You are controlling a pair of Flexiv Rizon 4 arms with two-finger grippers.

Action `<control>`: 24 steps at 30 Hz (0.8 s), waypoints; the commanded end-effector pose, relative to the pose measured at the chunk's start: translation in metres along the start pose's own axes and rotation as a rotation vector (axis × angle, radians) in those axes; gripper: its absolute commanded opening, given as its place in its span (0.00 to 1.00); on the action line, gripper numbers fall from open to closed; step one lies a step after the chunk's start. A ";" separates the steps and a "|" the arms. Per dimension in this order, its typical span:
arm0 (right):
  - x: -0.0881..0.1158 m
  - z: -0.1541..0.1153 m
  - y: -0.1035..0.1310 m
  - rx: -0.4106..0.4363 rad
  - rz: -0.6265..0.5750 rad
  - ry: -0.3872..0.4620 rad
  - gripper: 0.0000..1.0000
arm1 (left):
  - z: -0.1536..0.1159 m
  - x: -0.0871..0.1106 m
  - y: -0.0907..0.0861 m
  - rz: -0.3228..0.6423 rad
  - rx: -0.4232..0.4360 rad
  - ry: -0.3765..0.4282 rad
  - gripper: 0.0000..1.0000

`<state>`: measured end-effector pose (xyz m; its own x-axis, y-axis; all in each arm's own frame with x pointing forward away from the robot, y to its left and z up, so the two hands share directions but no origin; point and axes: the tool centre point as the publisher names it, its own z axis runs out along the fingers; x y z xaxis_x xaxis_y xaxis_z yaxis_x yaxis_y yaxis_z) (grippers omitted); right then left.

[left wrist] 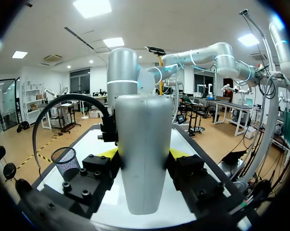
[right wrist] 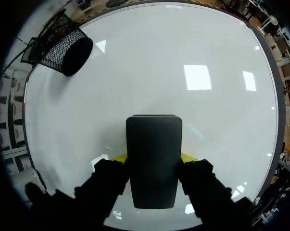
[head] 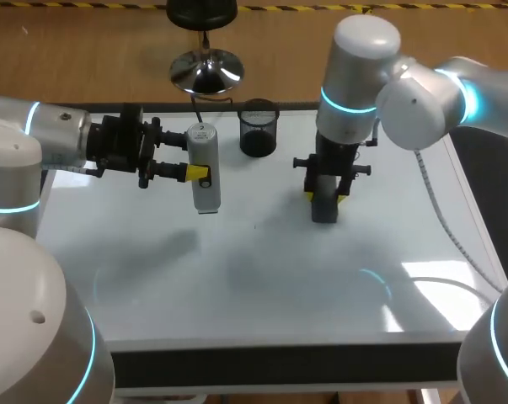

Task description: Pick up the inspection probe, press it on each red-marked spot on the whiteboard one by one, put down the probe, pick up the eraser, and wipe off all the red marks.

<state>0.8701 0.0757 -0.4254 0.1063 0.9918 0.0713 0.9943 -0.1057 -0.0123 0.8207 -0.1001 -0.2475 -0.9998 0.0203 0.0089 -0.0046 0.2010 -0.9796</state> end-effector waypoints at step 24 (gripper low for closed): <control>-0.070 -0.060 -0.011 -0.083 -0.008 -0.024 0.00 | 0.001 0.001 -0.001 0.002 0.002 -0.004 0.00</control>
<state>0.8568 0.0088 -0.3780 0.1021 0.9939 0.0421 0.9923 -0.1048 0.0663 0.8207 -0.1001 -0.2475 -0.9998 0.0203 0.0088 -0.0046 0.2009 -0.9796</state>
